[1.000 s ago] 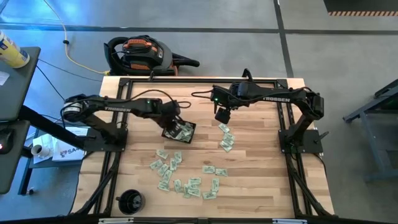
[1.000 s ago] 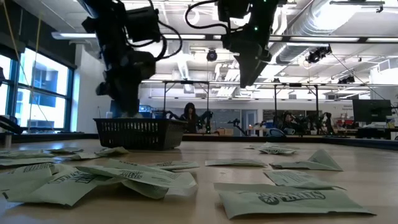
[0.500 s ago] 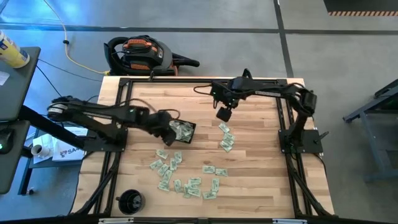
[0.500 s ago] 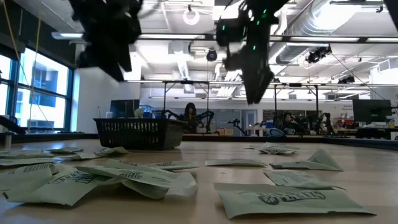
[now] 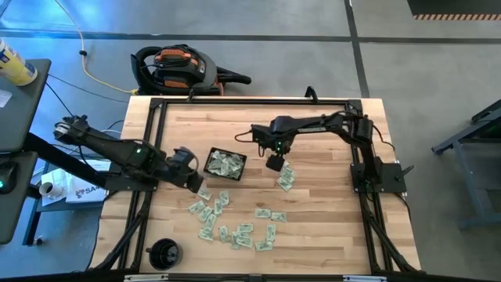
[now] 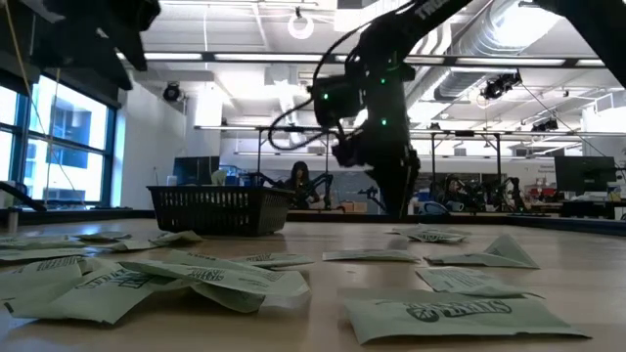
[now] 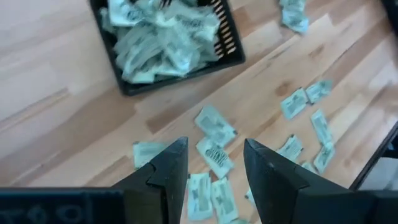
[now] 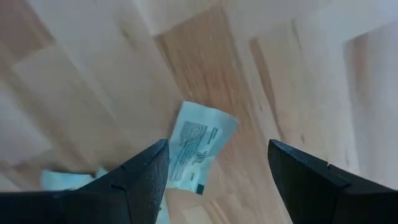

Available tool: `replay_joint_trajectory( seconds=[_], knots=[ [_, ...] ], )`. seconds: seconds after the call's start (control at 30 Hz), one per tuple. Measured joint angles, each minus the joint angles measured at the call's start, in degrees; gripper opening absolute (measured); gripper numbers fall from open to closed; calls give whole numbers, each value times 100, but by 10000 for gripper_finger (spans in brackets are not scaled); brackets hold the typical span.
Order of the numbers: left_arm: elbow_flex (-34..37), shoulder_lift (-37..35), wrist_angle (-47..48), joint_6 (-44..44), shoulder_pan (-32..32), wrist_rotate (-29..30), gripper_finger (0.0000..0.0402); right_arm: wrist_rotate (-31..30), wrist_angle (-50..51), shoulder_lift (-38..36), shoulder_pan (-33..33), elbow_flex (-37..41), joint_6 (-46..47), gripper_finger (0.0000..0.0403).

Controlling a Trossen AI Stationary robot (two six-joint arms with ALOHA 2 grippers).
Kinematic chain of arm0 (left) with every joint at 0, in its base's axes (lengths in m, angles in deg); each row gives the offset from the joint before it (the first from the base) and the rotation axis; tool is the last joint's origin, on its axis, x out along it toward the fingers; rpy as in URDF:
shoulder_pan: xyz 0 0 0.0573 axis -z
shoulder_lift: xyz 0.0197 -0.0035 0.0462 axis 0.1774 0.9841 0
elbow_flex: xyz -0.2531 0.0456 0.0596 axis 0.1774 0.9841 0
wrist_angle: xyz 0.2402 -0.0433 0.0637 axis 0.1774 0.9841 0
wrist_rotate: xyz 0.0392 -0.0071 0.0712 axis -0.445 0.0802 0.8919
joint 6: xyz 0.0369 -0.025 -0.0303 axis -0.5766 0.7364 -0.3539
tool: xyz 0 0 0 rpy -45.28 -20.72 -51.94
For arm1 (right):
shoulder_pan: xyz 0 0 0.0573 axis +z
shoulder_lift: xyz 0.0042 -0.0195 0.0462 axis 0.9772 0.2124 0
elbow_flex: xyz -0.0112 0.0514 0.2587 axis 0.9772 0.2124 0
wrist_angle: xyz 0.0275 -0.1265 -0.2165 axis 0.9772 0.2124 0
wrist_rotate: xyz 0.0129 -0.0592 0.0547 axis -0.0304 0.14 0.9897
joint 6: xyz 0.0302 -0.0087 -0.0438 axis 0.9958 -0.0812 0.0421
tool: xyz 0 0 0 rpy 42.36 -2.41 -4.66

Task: Pick and place Stevia / Truvia into bins
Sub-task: Put the green stevia packet into the black basket

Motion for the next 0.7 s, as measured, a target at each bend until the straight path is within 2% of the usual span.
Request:
replay_joint_trajectory(
  seconds=[0.3, 0.47, 0.6, 0.7],
  knots=[
    [0, 2, 146, 537, 450, 300, 191, -195, -123, 142, -93, 132, 103, 263],
    [0, 2, 215, 579, 437, 327, 191, 622, -466, 96, -186, 798, 402, 264],
    [0, 2, 299, 578, 437, 326, 191, 377, -472, 81, -50, 1053, 709, 261],
    [0, 2, 297, 507, 437, 380, 191, 138, -594, 46, 104, 1073, 901, 240]
  ],
)
